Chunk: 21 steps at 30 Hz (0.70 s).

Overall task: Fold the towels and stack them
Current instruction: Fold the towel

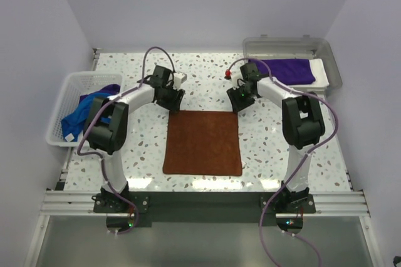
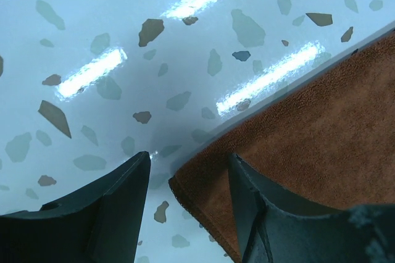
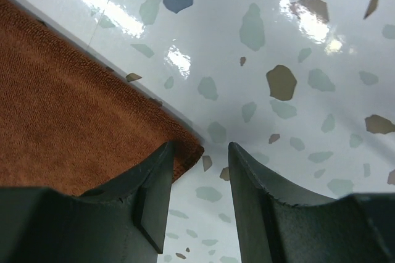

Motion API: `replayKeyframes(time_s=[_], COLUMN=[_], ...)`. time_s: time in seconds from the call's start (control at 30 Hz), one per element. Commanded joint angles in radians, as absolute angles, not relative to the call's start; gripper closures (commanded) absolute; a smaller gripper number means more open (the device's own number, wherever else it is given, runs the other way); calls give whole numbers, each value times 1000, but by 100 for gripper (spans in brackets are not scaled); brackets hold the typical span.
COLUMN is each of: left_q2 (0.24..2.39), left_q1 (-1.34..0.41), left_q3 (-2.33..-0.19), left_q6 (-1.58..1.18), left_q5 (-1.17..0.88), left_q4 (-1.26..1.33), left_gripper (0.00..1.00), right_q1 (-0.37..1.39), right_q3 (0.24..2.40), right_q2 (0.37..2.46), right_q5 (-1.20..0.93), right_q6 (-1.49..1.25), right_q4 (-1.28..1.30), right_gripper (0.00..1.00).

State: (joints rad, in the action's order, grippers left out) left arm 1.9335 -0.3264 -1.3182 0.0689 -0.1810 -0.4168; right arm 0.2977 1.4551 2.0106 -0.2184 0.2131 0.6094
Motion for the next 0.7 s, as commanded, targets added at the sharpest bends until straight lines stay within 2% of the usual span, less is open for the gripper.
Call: replayKeyframes(time_s=[0.0, 0.23, 0.37, 0.47, 0.57, 0.67], left_q2=[1956, 1993, 2014, 2022, 2020, 2011], left_q1=[-318, -318, -316, -311, -310, -310], left_q3=[-1373, -1388, -1402, -1399, -1397, -1385], left_q6=[155, 186, 202, 210, 219, 229], left_q5=[-253, -328, -321, -321, -327, -316], left_q4=[-437, -462, -489, -495, -517, -548], left_gripper=[43, 44, 48, 50, 51, 52], right_q1=[296, 298, 298, 293, 293, 293], right_q3=[1503, 1531, 1531, 1529, 1525, 1526], right_q2=[2034, 2085, 2114, 2129, 2134, 2134], right_q5=[-296, -357, -345, -333, -331, -322], right_q6=[279, 337, 351, 357, 364, 370], right_q4=[638, 683, 701, 710, 715, 721], right_gripper=[56, 56, 60, 73, 92, 96])
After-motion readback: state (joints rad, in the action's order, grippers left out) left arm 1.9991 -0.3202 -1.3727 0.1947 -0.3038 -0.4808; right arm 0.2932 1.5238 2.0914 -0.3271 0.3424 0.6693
